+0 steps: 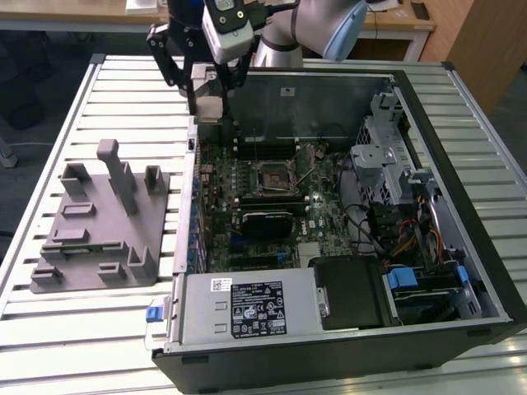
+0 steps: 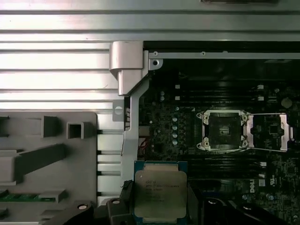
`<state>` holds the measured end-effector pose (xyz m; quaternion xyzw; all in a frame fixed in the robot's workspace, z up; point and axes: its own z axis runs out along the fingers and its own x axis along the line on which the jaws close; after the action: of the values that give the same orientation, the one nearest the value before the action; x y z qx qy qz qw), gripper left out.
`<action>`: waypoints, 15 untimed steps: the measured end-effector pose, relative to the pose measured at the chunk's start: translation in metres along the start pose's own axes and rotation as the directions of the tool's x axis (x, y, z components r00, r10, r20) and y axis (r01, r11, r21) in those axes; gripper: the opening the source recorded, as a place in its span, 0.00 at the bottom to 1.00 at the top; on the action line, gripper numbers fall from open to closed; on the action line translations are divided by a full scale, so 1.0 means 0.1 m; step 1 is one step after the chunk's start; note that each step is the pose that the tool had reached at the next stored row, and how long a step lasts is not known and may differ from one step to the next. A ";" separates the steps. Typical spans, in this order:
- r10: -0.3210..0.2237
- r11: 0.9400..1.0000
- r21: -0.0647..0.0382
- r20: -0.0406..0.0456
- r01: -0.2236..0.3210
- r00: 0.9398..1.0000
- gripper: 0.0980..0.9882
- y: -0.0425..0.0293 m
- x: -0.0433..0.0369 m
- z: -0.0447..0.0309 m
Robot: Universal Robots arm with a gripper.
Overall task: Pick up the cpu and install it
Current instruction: 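Pick up the cpu and move it towards the insertion slot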
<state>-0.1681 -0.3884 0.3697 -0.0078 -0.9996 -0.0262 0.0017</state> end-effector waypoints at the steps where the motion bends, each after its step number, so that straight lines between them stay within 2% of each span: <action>1: 0.000 1.000 0.000 0.000 0.000 1.000 0.50 0.005 -0.040 0.000; 7: 0.000 1.000 0.000 0.000 0.000 1.000 0.50 0.043 -0.262 0.007; 15: 0.000 1.000 0.000 0.000 0.000 1.000 0.50 0.086 -0.481 0.018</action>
<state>-0.1198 -0.3804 0.3682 -0.0078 -0.9996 -0.0262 0.0016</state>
